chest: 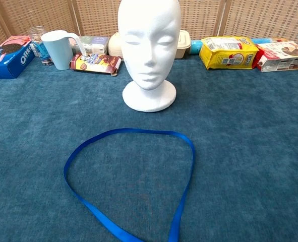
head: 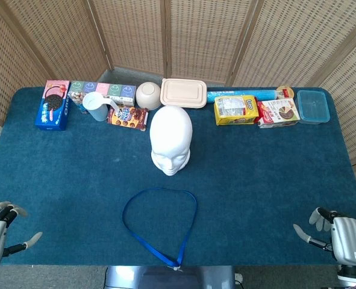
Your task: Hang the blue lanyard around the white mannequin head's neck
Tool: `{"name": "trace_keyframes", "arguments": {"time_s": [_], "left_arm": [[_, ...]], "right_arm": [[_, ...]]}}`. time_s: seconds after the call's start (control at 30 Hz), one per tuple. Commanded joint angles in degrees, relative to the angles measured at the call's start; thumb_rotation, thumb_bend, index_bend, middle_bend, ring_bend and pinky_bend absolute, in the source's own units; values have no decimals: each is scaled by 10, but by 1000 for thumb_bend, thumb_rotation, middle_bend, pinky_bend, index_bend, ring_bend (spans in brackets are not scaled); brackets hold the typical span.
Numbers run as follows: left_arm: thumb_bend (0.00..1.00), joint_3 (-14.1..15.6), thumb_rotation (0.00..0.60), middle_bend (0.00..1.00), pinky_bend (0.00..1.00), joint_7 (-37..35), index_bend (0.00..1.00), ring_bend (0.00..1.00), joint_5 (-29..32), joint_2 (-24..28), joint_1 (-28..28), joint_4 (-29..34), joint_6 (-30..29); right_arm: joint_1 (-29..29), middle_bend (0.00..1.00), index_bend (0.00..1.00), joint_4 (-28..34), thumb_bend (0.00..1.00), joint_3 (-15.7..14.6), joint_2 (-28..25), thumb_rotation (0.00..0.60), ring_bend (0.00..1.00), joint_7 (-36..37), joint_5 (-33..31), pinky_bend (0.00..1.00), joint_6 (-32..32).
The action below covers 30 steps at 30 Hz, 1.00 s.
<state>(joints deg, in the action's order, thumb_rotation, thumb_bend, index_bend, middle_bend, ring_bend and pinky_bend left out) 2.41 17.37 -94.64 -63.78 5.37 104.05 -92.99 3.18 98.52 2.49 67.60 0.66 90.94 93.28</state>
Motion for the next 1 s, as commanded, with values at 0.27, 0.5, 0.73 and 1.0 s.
{"name": "trace_keyframes", "arguments": {"time_s": [0.27, 0.5, 0.73, 1.0], "left_arm": [[72, -1, 343, 395, 192, 5, 425, 258, 6, 4, -3, 8, 6], [72, 0, 344, 394, 192, 0, 425, 258, 2, 9, -2, 10, 1], [72, -2, 343, 395, 192, -6, 425, 258, 4, 15, -3, 9, 1], [73, -7, 344, 395, 192, -13, 425, 258, 1, 33, -9, 16, 2]], "right_arm": [[-3, 707, 618, -2, 230, 1, 5, 303, 693, 1, -1, 691, -2], [1, 707, 618, -4, 230, 0, 3, 301, 692, 7, 4, 690, 7], [-2, 707, 617, 1, 230, -1, -2, 307, 692, 15, 11, 690, 6], [-29, 705, 567, 33, 230, -14, -19, 334, 692, 101, 48, 690, -27]]}}
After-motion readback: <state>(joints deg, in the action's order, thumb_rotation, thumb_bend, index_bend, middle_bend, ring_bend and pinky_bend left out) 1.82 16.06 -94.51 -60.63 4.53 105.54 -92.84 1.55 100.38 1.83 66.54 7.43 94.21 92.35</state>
